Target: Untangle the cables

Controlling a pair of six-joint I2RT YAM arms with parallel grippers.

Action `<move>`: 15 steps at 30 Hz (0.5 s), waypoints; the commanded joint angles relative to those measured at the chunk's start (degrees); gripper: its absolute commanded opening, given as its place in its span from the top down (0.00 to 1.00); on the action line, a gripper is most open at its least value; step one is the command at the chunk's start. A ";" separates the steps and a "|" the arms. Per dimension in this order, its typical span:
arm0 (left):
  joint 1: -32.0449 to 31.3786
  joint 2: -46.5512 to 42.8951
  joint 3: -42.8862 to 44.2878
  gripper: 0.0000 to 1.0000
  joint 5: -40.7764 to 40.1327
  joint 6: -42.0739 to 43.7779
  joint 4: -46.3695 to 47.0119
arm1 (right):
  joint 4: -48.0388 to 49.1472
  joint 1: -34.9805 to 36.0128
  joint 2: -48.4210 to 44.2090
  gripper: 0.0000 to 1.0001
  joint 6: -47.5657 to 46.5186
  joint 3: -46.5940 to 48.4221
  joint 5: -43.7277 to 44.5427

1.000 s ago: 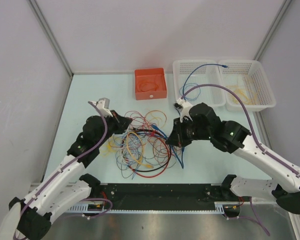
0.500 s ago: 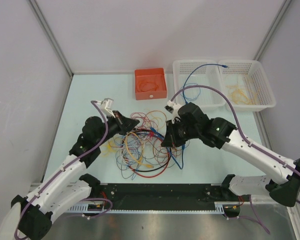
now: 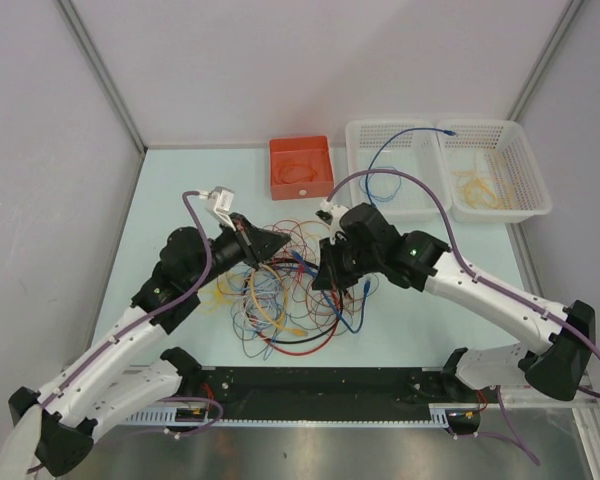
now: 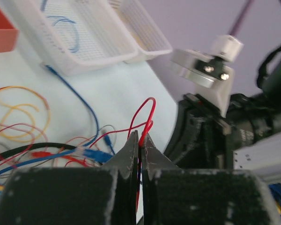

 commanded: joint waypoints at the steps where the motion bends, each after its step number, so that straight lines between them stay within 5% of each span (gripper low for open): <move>1: 1.92 -0.58 3.92 1.00 -10.34 3.56 -10.34 | -1.36 0.77 -4.46 1.00 -0.72 0.67 3.55; 15: 8.78 3.99 -0.91 1.00 -14.65 0.76 -12.11 | -0.60 2.09 -17.55 1.00 0.16 0.67 8.74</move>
